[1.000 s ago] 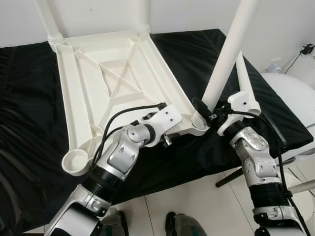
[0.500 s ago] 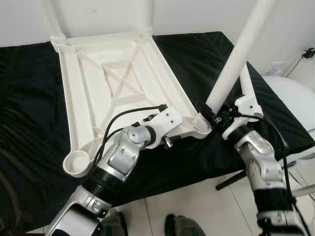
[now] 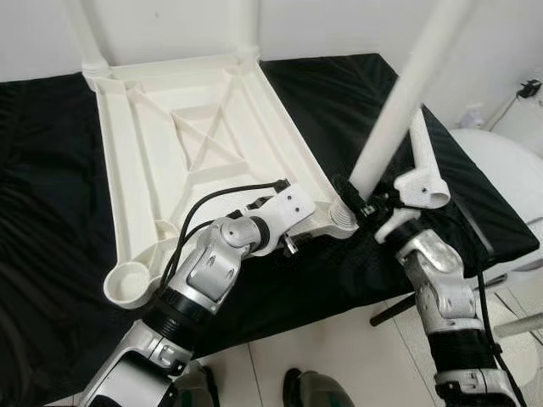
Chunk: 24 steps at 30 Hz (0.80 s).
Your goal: Building children table
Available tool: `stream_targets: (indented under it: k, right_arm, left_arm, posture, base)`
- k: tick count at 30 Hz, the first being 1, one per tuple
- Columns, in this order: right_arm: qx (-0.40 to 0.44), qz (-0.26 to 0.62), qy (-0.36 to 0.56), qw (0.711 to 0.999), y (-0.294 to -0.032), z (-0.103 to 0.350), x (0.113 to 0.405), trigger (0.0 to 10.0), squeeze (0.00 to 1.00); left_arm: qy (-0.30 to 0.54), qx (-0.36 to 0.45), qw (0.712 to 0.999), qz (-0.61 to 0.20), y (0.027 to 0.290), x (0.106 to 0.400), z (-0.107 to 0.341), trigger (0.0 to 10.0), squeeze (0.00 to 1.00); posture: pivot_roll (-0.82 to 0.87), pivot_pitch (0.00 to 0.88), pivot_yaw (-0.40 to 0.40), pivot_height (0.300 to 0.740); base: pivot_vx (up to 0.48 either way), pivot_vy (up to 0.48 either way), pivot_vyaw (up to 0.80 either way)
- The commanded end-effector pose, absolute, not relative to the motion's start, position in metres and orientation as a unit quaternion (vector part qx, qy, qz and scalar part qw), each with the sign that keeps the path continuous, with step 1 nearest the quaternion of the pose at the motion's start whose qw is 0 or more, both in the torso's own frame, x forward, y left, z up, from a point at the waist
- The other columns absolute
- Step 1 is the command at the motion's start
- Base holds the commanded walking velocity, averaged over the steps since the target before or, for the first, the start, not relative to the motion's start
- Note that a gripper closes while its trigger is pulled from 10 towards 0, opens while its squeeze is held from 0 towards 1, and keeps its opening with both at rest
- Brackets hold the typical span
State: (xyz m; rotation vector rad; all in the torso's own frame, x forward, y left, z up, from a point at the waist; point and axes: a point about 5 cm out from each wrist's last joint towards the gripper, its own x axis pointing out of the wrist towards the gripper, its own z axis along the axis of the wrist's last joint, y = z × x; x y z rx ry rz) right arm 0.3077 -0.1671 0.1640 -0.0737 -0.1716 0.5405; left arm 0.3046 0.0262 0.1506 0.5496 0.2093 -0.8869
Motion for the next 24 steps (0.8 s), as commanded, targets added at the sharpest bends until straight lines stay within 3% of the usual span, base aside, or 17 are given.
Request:
stream_targets:
  k: [1, 5, 14, 24]
  right_arm:
    - [-0.041, 0.270, -0.015, 0.962, -0.164, 0.138, 0.307, 10.0, 0.00]
    - [-0.060, 0.273, 0.020, 0.960, -0.175, 0.131, 0.308, 10.0, 0.00]
    - [-0.097, 0.272, -0.004, 0.957, -0.183, 0.130, 0.297, 10.0, 0.00]
    - [0.001, 0.218, -0.026, 0.976, -0.191, 0.110, 0.282, 10.0, 0.00]
  left_arm:
    - [0.107, 0.264, 0.869, -0.405, 0.028, 0.305, 0.147, 10.0, 0.00]
    - [0.109, 0.262, 0.871, -0.400, 0.031, 0.305, 0.147, 10.0, 0.00]
    - [0.111, 0.261, 0.873, -0.397, 0.032, 0.305, 0.146, 10.0, 0.00]
    - [0.112, 0.261, 0.873, -0.397, 0.033, 0.305, 0.147, 10.0, 0.00]
  posture:
    - [-0.02, 0.081, -0.036, 0.740]
    - [-0.02, 0.088, -0.043, 0.740]
    - [-0.02, 0.099, -0.040, 0.740]
    - [-0.02, 0.108, -0.031, 0.740]
  base:
    - [0.000, 0.000, 0.00]
    - [0.000, 0.000, 0.00]
    - [0.000, 0.000, 0.00]
    - [0.000, 0.000, 0.00]
